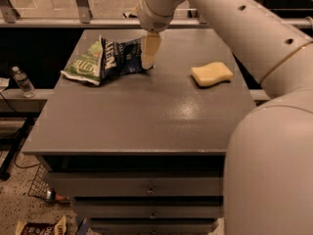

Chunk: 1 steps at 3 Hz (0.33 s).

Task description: Move blue chip bag near green jalapeno chip bag

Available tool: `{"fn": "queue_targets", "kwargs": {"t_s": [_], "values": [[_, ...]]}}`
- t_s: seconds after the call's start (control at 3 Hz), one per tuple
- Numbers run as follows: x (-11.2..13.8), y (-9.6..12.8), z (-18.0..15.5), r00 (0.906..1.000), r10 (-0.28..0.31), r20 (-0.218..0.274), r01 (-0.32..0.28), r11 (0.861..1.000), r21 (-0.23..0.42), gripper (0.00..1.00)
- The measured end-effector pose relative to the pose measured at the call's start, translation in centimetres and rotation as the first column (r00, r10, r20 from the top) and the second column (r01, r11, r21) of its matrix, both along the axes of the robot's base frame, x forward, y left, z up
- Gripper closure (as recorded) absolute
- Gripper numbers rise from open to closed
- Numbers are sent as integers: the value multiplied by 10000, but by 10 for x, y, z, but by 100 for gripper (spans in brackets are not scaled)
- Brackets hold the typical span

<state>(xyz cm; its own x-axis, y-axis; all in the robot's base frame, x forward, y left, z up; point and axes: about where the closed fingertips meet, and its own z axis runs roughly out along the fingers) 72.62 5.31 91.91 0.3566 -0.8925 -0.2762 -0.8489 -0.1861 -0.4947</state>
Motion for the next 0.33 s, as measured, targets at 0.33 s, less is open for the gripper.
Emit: {"fn": "queue_targets", "kwargs": {"t_s": [0.33], "values": [[-21,-43,21,9958,-889,211,880,9953,403,0]]}}
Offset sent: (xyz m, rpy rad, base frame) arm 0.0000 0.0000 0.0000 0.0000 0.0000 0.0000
